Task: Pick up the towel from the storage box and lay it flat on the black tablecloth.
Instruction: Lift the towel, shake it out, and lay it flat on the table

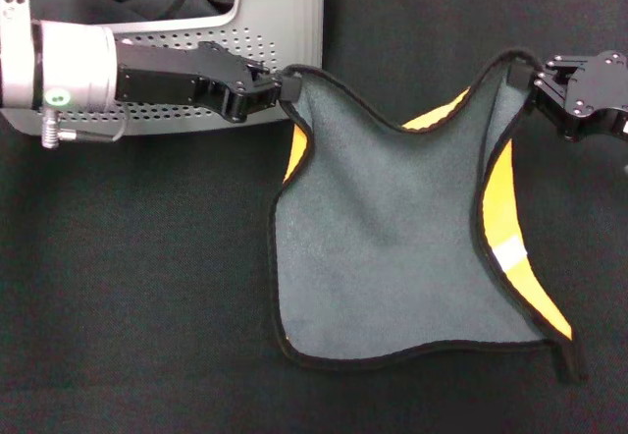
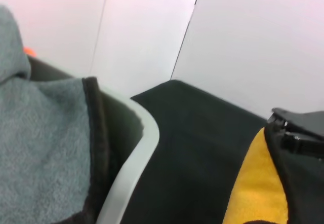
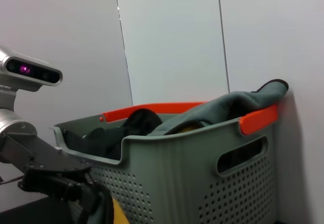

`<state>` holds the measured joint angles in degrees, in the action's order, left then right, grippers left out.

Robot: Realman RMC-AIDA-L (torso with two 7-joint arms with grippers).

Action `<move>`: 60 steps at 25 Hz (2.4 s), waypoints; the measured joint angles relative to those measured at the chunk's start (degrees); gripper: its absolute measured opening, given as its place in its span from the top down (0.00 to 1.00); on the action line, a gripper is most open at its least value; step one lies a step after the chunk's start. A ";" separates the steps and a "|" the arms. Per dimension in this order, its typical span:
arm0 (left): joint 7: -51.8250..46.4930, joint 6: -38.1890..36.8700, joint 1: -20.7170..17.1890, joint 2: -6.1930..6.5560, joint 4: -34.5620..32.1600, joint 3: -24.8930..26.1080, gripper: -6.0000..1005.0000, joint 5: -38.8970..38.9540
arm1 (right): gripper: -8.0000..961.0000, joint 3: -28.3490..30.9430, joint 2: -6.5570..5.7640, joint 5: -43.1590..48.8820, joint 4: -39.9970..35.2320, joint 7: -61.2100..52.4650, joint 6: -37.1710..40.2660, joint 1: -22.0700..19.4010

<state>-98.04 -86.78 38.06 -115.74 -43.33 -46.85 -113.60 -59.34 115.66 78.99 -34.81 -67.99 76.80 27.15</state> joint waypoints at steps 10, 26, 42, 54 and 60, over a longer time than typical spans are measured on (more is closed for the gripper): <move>0.03 -2.30 -2.50 2.18 -0.05 0.10 0.97 7.14 | 0.96 0.02 -0.28 0.09 0.11 -0.61 1.07 -0.27; -0.04 -4.46 -3.34 2.55 -0.33 0.10 0.97 8.92 | 0.96 0.20 -0.36 0.23 0.59 -1.25 1.39 -0.35; 0.13 -4.81 -3.49 2.19 -0.45 0.10 0.97 9.01 | 0.94 0.43 -0.44 0.19 1.49 -1.82 1.17 -0.12; 0.13 -4.81 -3.75 2.09 -0.44 0.10 0.97 9.02 | 0.93 0.46 -0.50 0.18 2.31 -1.89 1.06 -0.32; 0.13 -4.80 -3.98 2.10 -0.44 0.10 0.97 9.02 | 0.93 0.54 -0.65 0.17 3.40 -1.89 1.11 -0.35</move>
<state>-97.91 -91.58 34.08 -113.65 -43.77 -46.76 -104.58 -58.80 115.01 79.16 -31.42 -69.88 77.91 26.81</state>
